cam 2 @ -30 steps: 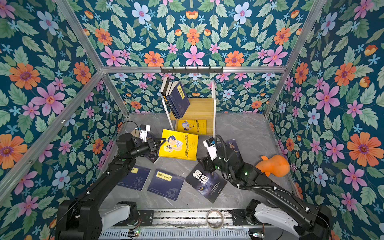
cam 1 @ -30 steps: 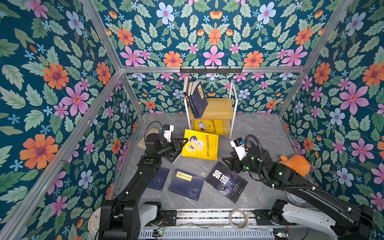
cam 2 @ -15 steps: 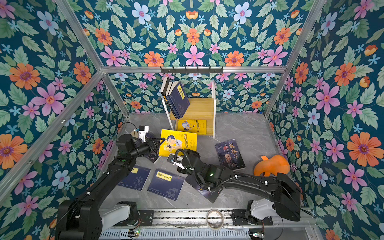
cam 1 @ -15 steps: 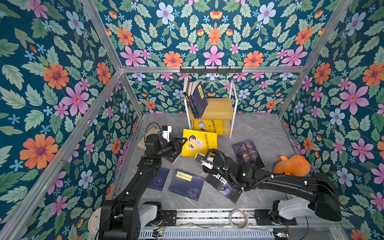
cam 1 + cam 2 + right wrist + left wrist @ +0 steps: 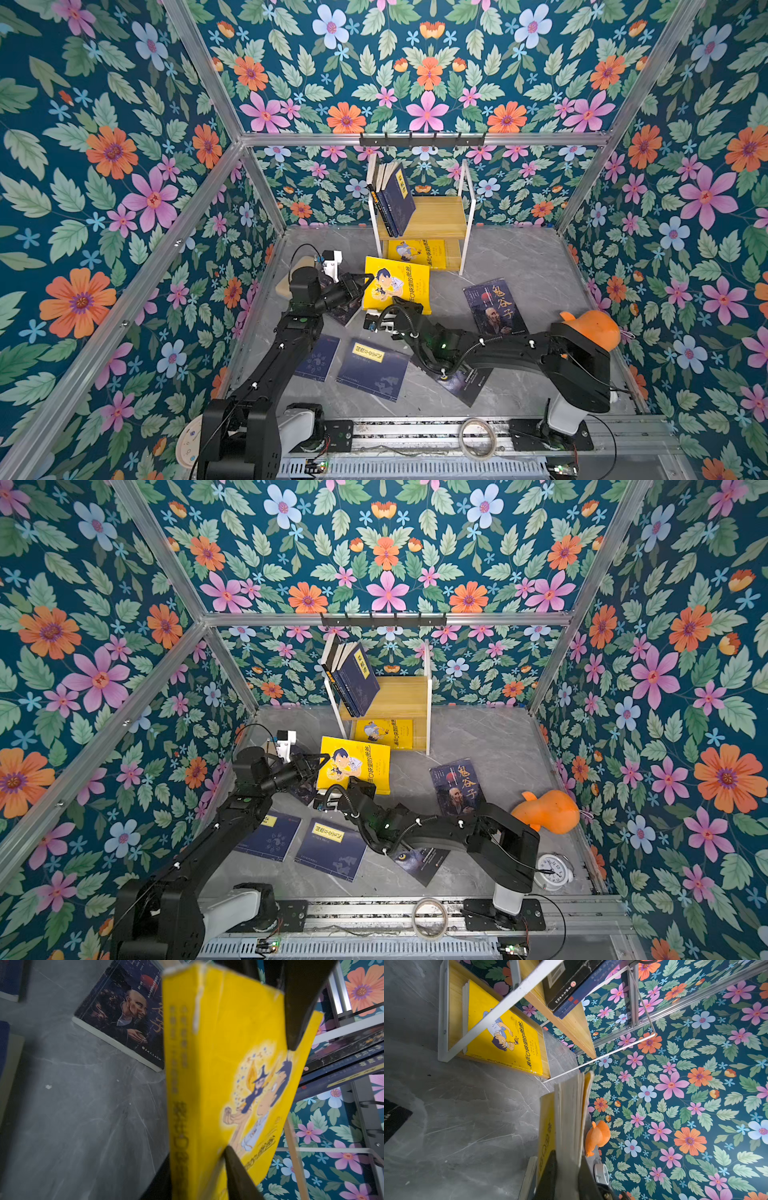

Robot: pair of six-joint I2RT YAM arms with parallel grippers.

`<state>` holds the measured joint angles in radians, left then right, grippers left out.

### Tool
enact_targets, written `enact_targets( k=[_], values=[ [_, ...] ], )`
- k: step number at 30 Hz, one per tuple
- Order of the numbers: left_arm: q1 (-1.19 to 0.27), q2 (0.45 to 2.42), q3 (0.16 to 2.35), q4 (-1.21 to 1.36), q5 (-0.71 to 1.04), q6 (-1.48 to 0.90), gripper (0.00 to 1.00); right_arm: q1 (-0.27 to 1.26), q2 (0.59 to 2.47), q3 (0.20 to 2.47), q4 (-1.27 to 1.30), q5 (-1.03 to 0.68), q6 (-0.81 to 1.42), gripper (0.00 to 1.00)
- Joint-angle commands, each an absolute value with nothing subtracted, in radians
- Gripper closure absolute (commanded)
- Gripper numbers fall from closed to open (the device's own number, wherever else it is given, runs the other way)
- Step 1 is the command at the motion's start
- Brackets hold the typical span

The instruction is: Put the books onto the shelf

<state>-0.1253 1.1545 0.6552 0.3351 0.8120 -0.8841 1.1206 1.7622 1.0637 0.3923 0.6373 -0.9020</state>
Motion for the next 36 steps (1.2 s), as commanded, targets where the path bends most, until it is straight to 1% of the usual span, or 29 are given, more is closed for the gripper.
enact_targets(
  k=[1, 2, 3, 4, 6, 10, 14, 18, 23, 26, 30, 36],
  values=[
    [-0.125, 1.154, 0.667, 0.338, 0.820, -0.856, 0.96, 1.096, 1.773, 1.051, 0.585, 0.714, -1.041, 0.98],
    [-0.126, 1.151, 0.668, 0.322, 0.811, -0.836, 0.83, 1.091, 1.769, 1.045, 0.587, 0.710, -1.049, 1.00],
    [-0.123, 1.149, 0.668, 0.305, 0.798, -0.803, 0.69, 1.084, 1.762, 1.031, 0.590, 0.697, -1.052, 1.00],
    [-0.119, 1.145, 0.667, 0.282, 0.782, -0.770, 0.57, 1.073, 1.755, 1.017, 0.594, 0.675, -1.050, 1.00],
    [-0.105, 1.150, 0.672, 0.252, 0.748, -0.726, 0.44, 1.051, 1.747, 1.008, 0.566, 0.661, -1.024, 1.00],
    [-0.080, 1.150, 0.684, 0.204, 0.689, -0.660, 0.31, 1.010, 1.708, 0.973, 0.525, 0.619, -1.011, 1.00],
    [-0.066, 1.148, 0.677, 0.216, 0.692, -0.607, 0.21, 0.962, 1.681, 0.962, 0.460, 0.593, -1.027, 1.00],
    [-0.052, 1.137, 0.710, 0.140, 0.646, -0.506, 0.13, 0.913, 1.626, 0.962, 0.407, 0.558, -1.065, 1.00],
    [-0.032, 1.135, 0.732, 0.074, 0.582, -0.399, 0.01, 0.858, 1.626, 1.001, 0.384, 0.561, -1.115, 1.00],
    [-0.031, 1.128, 0.734, 0.048, 0.561, -0.316, 0.00, 0.836, 1.649, 1.029, 0.400, 0.548, -1.149, 1.00],
    [-0.023, 1.134, 0.759, 0.009, 0.513, -0.315, 0.00, 0.827, 1.730, 1.094, 0.422, 0.577, -1.211, 1.00],
    [-0.025, 1.135, 0.755, 0.012, 0.500, -0.304, 0.00, 0.799, 1.832, 1.177, 0.471, 0.600, -1.254, 1.00]
  ],
)
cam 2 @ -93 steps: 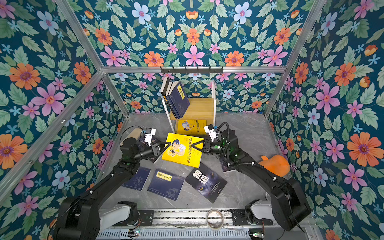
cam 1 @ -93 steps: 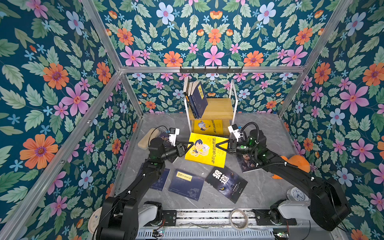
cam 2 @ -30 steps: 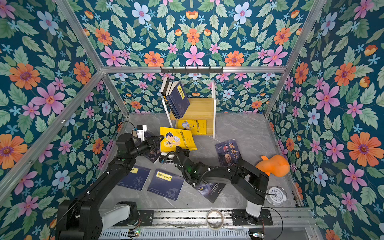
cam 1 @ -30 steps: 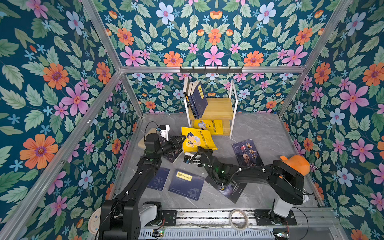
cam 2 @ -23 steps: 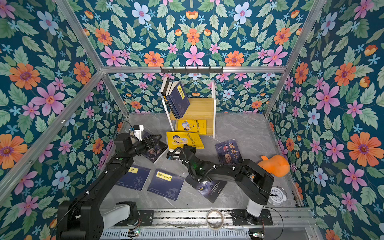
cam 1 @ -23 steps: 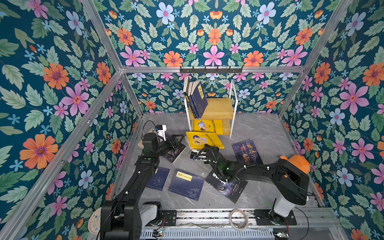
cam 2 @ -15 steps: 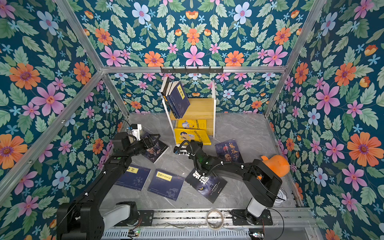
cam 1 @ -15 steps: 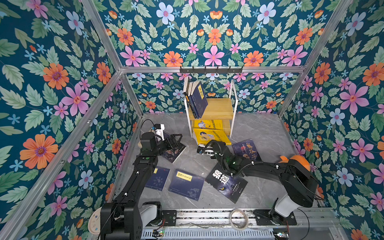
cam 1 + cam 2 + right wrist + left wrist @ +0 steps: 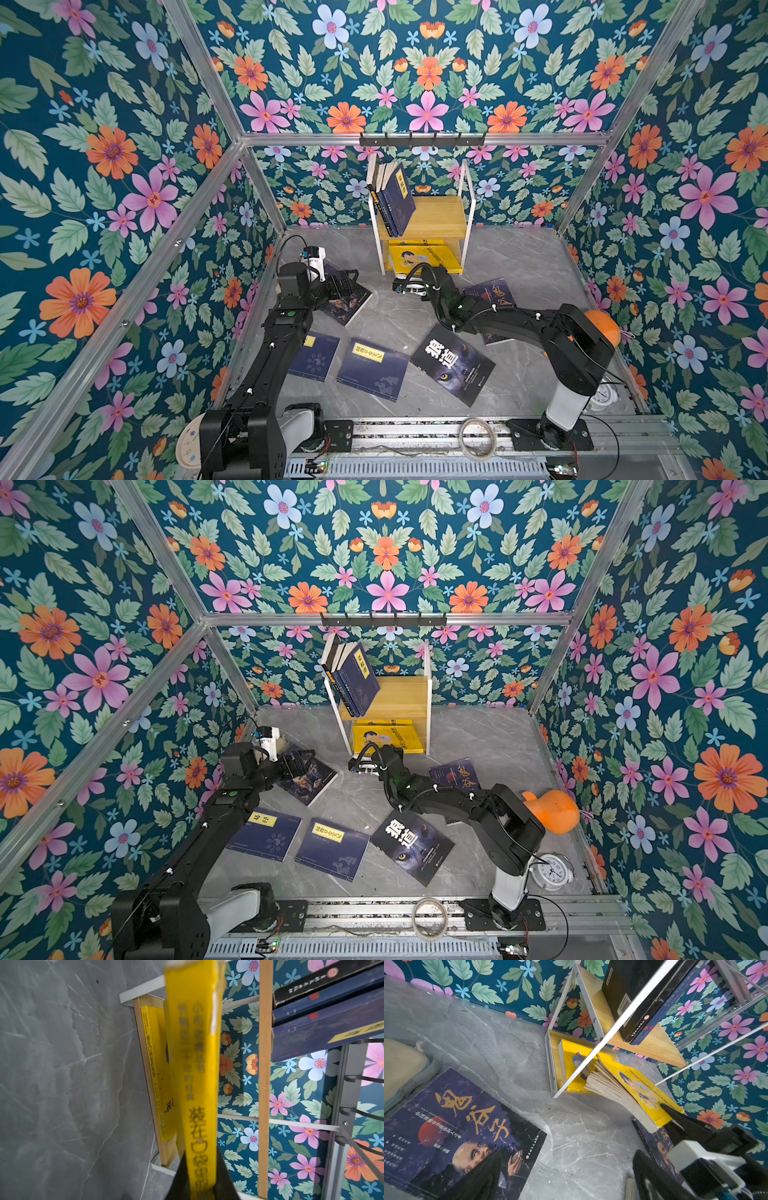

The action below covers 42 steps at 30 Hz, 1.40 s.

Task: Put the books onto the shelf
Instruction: 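Lower the yellow book onto the lower tier beside the other yellow book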

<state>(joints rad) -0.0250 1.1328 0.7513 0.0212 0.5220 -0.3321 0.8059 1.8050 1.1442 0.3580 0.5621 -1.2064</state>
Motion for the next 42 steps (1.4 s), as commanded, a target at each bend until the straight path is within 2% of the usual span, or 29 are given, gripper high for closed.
enact_targets(
  k=[1, 6, 16, 20, 29, 37, 42],
  values=[
    [-0.025, 1.134, 0.761, 0.001, 0.489, -0.303, 0.00, 0.795, 1.851, 1.191, 0.492, 0.608, -1.273, 1.00],
    [-0.025, 1.140, 0.759, 0.008, 0.486, -0.305, 0.00, 0.768, 1.943, 1.253, 0.566, 0.624, -1.298, 1.00],
    [-0.032, 1.138, 0.763, -0.002, 0.480, -0.313, 0.00, 0.752, 2.133, 1.348, 0.464, 0.568, -1.253, 1.00],
    [-0.034, 1.142, 0.742, 0.024, 0.487, -0.323, 0.00, 0.761, 2.199, 1.379, 0.433, 0.614, -1.244, 1.00],
    [-0.035, 1.166, 0.746, 0.027, 0.492, -0.341, 0.00, 0.742, 2.207, 1.387, 0.411, 0.564, -1.189, 1.00],
    [-0.035, 1.158, 0.746, 0.029, 0.498, -0.350, 0.00, 0.711, 2.193, 1.519, 0.089, 0.399, -1.053, 1.00],
    [-0.035, 1.155, 0.737, 0.040, 0.493, -0.347, 0.00, 0.704, 2.237, 1.600, 0.000, 0.390, -1.043, 1.00]
  ],
)
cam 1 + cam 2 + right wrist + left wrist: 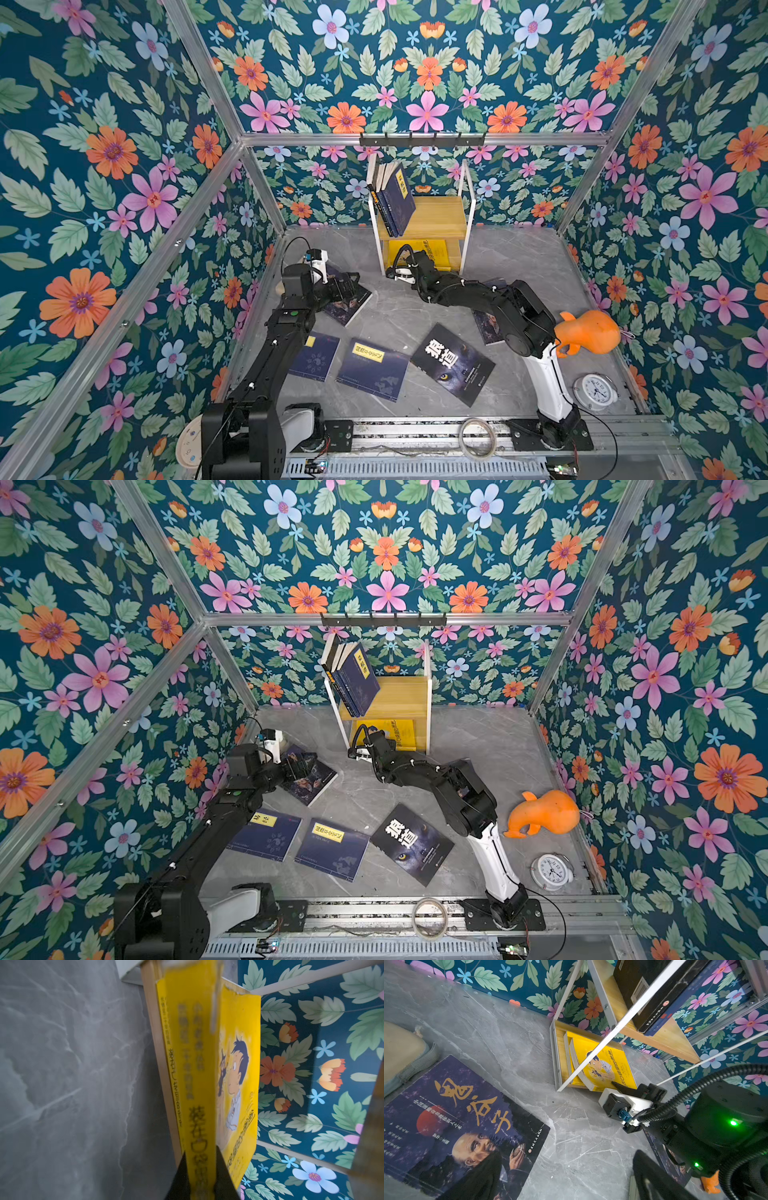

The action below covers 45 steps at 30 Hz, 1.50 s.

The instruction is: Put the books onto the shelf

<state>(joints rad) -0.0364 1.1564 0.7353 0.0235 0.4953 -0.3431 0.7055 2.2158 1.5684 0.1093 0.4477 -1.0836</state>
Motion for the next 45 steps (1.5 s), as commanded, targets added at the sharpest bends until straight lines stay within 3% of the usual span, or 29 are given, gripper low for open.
enact_targets(
  k=[1, 19, 20, 24, 30, 36, 45],
  values=[
    [-0.035, 1.154, 0.743, 0.030, 0.491, -0.349, 0.00, 0.702, 2.243, 1.614, -0.008, 0.390, -1.043, 1.00],
    [-0.034, 1.155, 0.743, 0.045, 0.499, -0.343, 0.00, 0.666, 2.302, 1.732, -0.021, 0.355, -1.039, 0.99],
    [-0.034, 1.159, 0.744, 0.046, 0.497, -0.343, 0.00, 0.666, 2.300, 1.729, -0.024, 0.352, -1.034, 0.95],
    [-0.032, 1.157, 0.755, 0.028, 0.486, -0.339, 0.00, 0.670, 2.255, 1.700, -0.040, 0.287, -1.011, 0.61],
    [-0.019, 1.161, 0.763, 0.019, 0.491, -0.357, 0.00, 0.663, 2.155, 1.703, -0.222, 0.127, -0.918, 0.37],
    [-0.014, 1.158, 0.760, 0.022, 0.493, -0.360, 0.00, 0.618, 2.118, 1.726, -0.403, 0.022, -0.907, 0.36],
    [-0.014, 1.151, 0.756, 0.020, 0.491, -0.352, 0.00, 0.562, 2.195, 1.808, -0.426, -0.006, -0.918, 0.38]
  ],
)
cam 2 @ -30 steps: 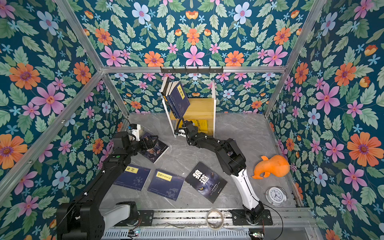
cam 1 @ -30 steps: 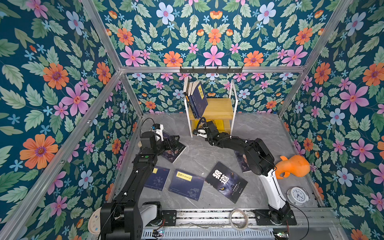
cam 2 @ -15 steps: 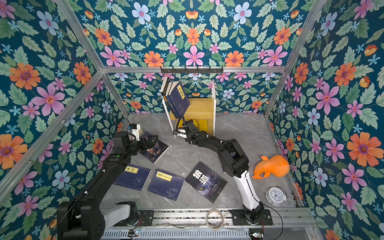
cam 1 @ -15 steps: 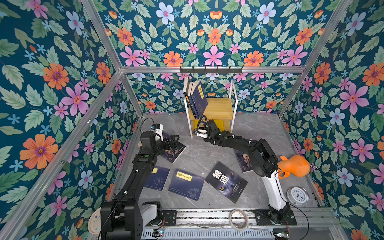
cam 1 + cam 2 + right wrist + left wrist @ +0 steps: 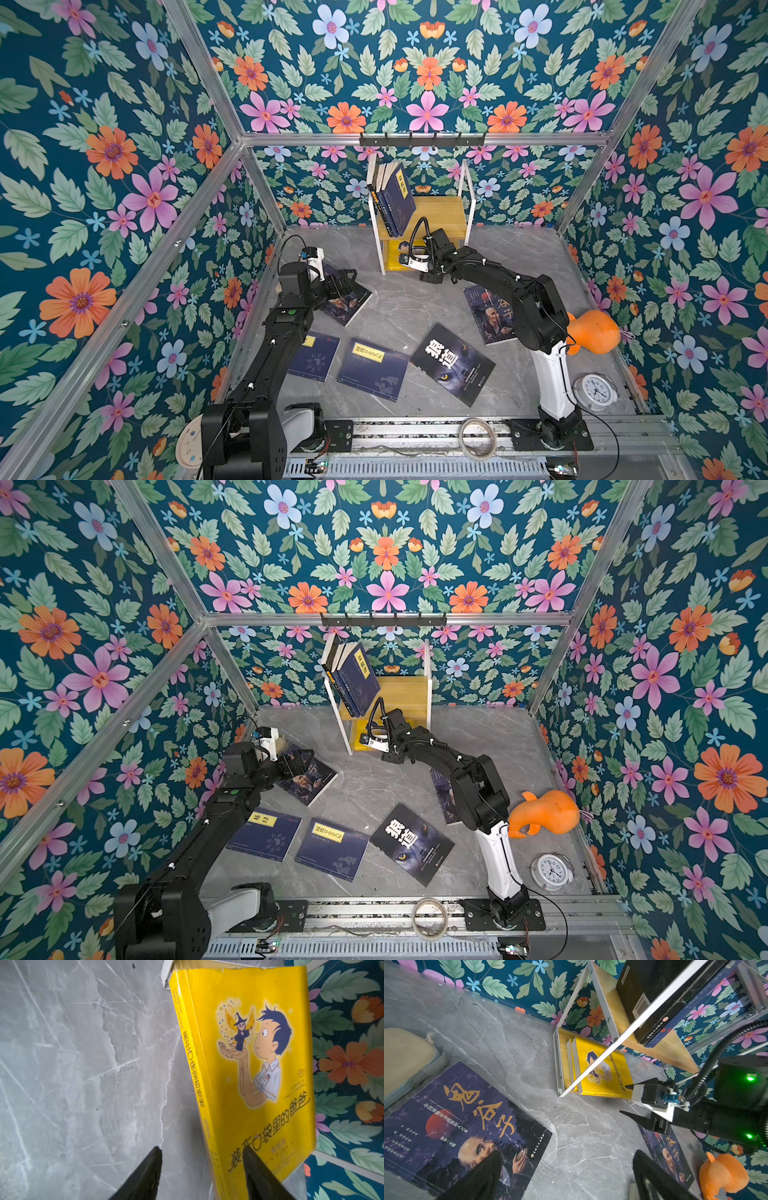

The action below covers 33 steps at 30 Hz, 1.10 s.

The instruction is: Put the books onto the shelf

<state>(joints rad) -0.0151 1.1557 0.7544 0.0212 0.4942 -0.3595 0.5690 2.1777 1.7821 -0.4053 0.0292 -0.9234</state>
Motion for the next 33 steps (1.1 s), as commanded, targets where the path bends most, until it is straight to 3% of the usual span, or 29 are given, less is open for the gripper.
enact_targets(
  k=[1, 11, 22, 33],
  values=[
    [-0.014, 1.152, 0.752, 0.025, 0.492, -0.350, 0.00, 0.560, 2.211, 1.822, -0.422, -0.007, -0.913, 0.39],
    [-0.008, 1.159, 0.757, 0.027, 0.495, -0.362, 0.01, 0.557, 2.279, 1.884, -0.410, 0.019, -0.900, 0.46],
    [-0.007, 1.152, 0.743, 0.049, 0.519, -0.364, 0.02, 0.567, 2.282, 1.879, -0.371, 0.050, -0.877, 0.66],
    [-0.003, 1.143, 0.749, 0.035, 0.517, -0.361, 0.02, 0.583, 2.290, 1.876, -0.303, 0.087, -0.886, 0.73]
  ],
)
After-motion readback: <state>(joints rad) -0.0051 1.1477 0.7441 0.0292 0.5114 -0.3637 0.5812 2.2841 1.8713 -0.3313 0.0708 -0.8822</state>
